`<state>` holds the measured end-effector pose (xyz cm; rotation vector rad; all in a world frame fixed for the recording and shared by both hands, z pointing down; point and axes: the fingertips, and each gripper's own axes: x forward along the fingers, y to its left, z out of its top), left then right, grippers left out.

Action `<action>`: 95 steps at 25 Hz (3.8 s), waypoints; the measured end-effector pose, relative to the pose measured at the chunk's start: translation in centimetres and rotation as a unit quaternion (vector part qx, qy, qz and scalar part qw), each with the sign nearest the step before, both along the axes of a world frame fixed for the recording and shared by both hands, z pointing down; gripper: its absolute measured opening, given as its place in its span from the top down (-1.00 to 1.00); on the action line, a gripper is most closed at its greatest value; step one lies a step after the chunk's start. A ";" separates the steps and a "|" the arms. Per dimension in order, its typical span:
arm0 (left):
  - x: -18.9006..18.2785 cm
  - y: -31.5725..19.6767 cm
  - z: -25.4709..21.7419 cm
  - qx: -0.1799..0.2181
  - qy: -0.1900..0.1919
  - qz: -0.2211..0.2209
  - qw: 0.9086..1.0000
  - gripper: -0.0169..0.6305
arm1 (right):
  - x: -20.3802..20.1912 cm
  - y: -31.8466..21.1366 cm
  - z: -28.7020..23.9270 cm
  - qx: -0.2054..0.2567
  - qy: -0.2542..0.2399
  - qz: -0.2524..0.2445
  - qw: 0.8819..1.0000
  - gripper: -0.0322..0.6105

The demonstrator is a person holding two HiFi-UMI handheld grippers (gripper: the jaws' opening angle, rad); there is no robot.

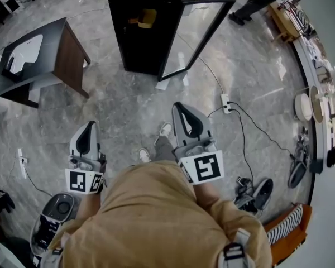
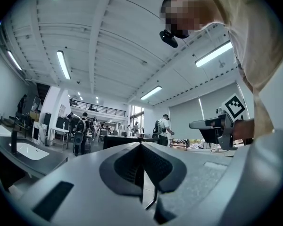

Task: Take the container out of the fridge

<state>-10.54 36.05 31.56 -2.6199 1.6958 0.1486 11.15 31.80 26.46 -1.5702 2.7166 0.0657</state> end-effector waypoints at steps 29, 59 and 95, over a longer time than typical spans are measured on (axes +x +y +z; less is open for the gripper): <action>6.3 -18.6 0.2 -0.008 -0.014 -0.023 1.000 0.95 | 4.3 -20.0 2.2 -0.017 -0.016 -0.049 0.999 0.89; 5.2 -35.5 -1.9 0.016 -0.021 -0.025 0.999 0.95 | 3.1 -35.8 1.6 -0.007 0.015 -0.057 0.998 0.89; -3.0 -42.1 3.1 -0.032 0.014 -0.027 0.999 0.95 | -8.2 -45.4 10.0 -0.044 0.200 -0.121 0.971 0.67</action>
